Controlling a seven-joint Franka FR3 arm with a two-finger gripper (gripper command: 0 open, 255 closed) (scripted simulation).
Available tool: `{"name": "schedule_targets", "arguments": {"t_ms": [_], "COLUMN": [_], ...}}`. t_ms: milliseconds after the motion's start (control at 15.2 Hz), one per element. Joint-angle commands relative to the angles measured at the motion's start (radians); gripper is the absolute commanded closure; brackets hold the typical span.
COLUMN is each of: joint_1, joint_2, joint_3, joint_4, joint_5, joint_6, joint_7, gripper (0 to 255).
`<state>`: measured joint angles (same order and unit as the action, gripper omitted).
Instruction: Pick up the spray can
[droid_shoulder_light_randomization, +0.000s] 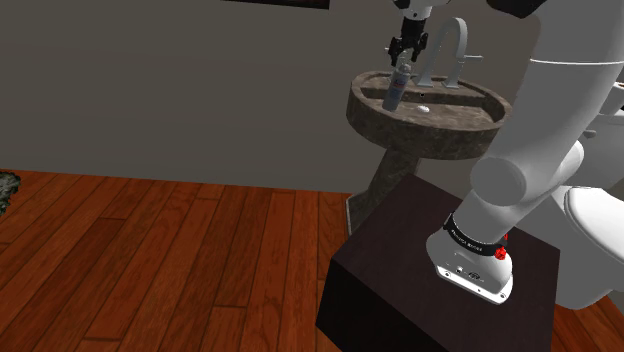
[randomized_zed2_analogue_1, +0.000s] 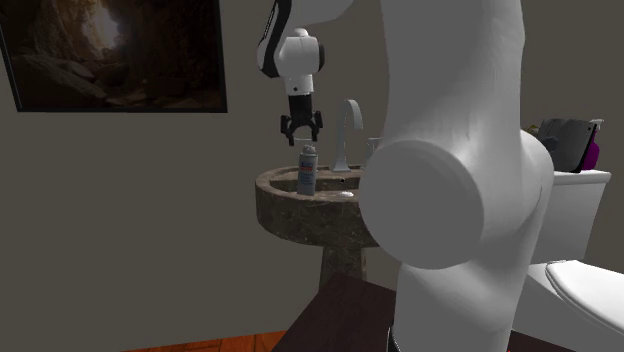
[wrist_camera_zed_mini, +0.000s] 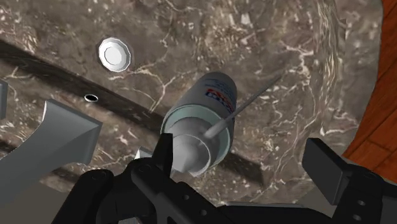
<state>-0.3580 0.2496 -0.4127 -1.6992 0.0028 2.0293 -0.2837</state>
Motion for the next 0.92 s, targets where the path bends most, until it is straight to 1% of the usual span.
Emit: {"name": "schedule_targets", "arguments": {"t_ms": [0,66,132,594,726,792,858], "joint_1": [-0.032,-0.050,-0.051,-0.052,-0.052,-0.051,-0.051], "joint_2": [0.064,0.099,0.101,0.124,0.124,0.123,0.123], "joint_3": [-0.007,-0.009,-0.008,-0.002,-0.002,-0.002,-0.002], "joint_4": [0.076,0.121,0.123,0.053,0.052,0.053,0.053], "joint_5": [0.033,0.050,0.051,0.061,0.061,0.060,0.060], "joint_6": [-0.004,-0.011,-0.011,0.081,0.081,0.080,0.080], "joint_7": [-0.027,-0.038,-0.038,-0.039,-0.039,-0.038,-0.038], "gripper": [0,0,0,0,0,255,255]}}
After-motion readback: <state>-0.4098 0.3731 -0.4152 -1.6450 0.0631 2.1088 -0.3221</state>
